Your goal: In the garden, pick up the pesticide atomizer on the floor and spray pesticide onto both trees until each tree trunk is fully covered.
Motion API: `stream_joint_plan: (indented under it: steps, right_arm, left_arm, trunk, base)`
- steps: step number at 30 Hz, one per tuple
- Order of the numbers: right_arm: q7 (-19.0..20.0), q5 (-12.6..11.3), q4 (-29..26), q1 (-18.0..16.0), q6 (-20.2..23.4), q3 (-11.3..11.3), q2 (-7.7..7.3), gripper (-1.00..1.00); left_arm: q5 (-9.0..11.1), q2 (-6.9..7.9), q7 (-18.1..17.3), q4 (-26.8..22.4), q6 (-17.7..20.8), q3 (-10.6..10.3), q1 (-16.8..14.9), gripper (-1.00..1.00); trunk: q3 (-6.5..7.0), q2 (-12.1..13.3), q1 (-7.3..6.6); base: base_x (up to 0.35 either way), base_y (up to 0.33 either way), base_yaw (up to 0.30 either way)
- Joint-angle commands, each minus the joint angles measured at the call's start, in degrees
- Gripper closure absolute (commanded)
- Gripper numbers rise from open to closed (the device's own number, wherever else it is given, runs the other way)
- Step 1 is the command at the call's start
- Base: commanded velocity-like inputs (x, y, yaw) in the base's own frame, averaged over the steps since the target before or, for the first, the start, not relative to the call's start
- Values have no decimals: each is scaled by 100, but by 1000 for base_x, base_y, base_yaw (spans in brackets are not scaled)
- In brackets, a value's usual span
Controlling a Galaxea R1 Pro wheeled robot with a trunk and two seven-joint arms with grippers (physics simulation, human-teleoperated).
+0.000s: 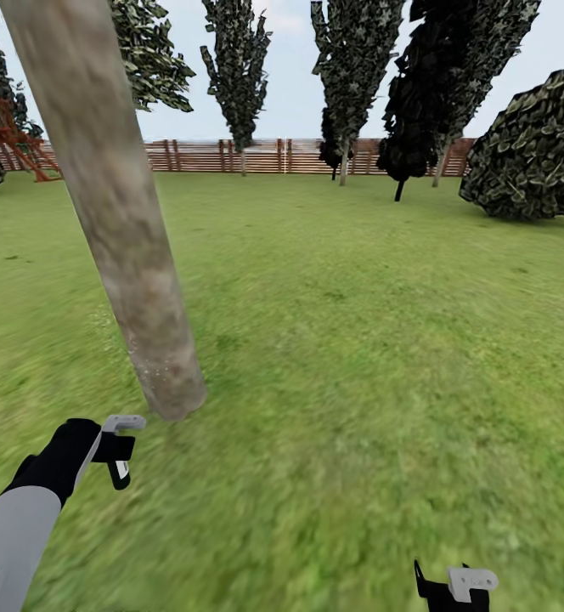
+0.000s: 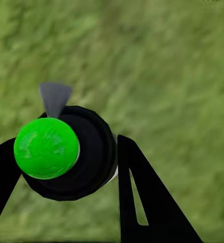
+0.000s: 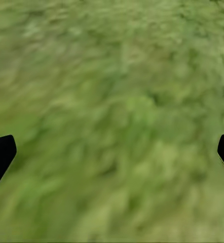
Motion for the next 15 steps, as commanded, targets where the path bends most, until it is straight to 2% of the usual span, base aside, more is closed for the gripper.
stream_joint_plan:
  steps: [1,5,15]
  right_arm:
    - [-21,63,5,-3,-16,-29,1,-100]
    - [-21,63,5,-4,-16,-29,1,-100]
    - [-21,63,5,-3,-16,-29,1,-100]
  left_arm:
    - [-62,-5,-51,-6,19,26,-6,100]
    - [-62,-5,-51,-5,18,26,-6,100]
    - [-62,-5,-51,-5,17,26,-5,100]
  trunk:
    - [-5,-2,0]
    - [-5,-2,0]
    - [-5,-2,0]
  base:
    - [121,-270,278]
    - [132,-270,190]
    - [130,-270,10]
